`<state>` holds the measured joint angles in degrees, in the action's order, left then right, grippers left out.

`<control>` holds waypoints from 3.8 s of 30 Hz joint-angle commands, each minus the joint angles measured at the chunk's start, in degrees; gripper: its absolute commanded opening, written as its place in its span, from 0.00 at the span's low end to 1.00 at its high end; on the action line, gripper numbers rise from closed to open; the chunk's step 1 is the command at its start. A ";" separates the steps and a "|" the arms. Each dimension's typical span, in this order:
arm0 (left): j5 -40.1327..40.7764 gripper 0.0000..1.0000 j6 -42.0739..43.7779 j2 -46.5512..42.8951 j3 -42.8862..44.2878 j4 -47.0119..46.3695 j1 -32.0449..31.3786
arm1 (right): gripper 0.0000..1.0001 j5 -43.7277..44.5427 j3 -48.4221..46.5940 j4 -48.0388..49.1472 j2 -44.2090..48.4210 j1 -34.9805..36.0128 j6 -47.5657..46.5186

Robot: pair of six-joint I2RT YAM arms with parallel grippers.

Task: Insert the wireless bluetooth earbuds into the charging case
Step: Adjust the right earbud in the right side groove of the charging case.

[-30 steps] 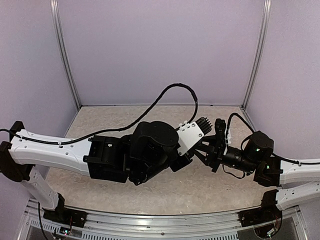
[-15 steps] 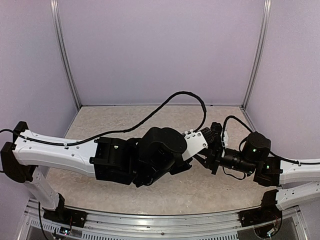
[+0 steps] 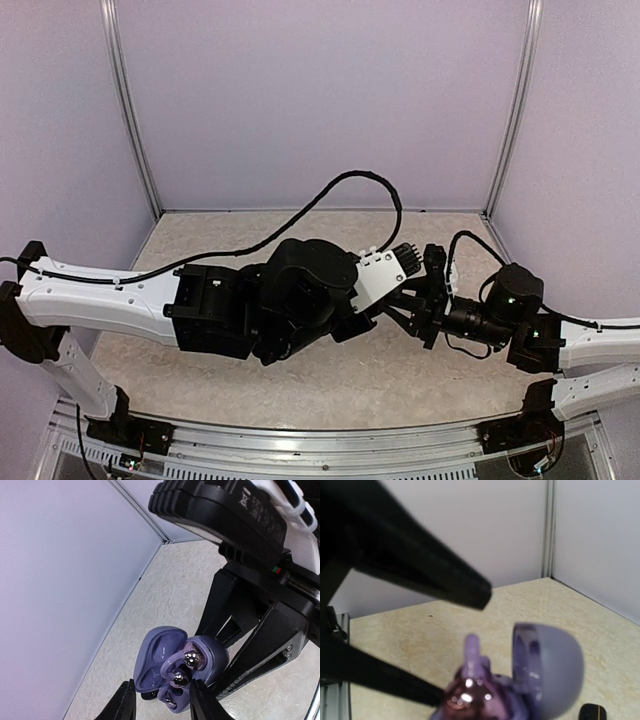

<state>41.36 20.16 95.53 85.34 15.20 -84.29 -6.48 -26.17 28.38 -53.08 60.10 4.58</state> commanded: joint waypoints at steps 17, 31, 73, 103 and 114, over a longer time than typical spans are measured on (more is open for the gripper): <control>-18.34 0.53 0.38 -11.84 -9.18 -3.90 1.05 | 0.00 -5.98 -0.66 9.38 1.52 0.55 0.34; -28.96 0.42 3.15 -17.67 -7.31 -0.99 2.59 | 0.00 -14.62 -1.59 4.67 0.27 0.55 -1.37; -38.40 0.14 1.90 -13.17 -5.69 3.96 7.09 | 0.00 -21.24 -5.85 -0.51 -2.70 0.64 -3.35; -40.36 0.05 4.95 -10.05 -4.86 5.99 4.73 | 0.00 -20.93 -5.56 1.33 -3.09 0.62 -2.79; -37.70 0.02 7.70 -9.03 -4.23 7.58 1.51 | 0.00 -18.85 -5.29 1.25 -3.03 0.46 -1.66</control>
<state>7.46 26.46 83.90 80.20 21.58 -80.42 -28.29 -30.48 26.37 -56.03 60.27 1.52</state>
